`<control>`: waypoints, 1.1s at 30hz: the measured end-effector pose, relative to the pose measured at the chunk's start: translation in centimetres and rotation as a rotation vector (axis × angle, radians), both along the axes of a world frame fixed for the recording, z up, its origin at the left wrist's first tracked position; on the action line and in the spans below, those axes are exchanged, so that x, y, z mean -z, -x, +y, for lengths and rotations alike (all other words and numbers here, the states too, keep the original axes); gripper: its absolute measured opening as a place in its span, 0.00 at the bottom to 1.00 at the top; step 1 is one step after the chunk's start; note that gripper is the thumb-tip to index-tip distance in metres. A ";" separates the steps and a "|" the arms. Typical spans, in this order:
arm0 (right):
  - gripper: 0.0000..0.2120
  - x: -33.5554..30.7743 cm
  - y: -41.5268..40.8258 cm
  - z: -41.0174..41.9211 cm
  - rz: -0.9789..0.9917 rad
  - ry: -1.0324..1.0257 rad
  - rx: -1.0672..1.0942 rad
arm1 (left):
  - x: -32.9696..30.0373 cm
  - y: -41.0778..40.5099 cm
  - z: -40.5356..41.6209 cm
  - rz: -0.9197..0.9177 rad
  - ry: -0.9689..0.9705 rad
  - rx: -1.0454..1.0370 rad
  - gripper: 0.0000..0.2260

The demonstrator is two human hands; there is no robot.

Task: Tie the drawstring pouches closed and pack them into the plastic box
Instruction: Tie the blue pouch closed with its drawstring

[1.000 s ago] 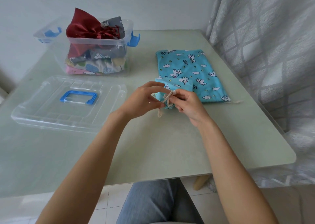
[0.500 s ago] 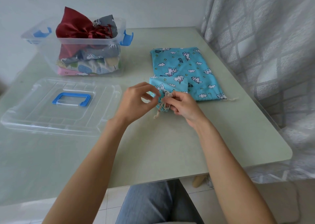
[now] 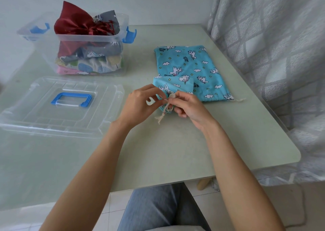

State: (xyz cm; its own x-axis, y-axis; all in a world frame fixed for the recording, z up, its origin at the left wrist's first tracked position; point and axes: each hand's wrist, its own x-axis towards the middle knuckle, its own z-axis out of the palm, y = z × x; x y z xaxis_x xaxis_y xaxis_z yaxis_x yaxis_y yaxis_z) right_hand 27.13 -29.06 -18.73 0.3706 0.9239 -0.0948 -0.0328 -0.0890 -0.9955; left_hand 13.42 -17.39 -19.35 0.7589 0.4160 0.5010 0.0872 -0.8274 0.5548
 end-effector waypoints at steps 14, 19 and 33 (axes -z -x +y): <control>0.04 0.1 0.3 0.0 0.064 -0.071 0.024 | 0.4 -0.3 -0.7 0.096 0.523 -0.006 0.09; 0.07 -0.3 0.1 -0.3 0.183 -0.067 -0.008 | -0.1 -0.4 -1.1 0.076 0.617 -0.006 0.03; 0.03 -0.8 -0.2 -1.2 0.008 -0.128 -0.073 | -0.7 0.0 -1.3 0.011 0.643 -0.004 0.09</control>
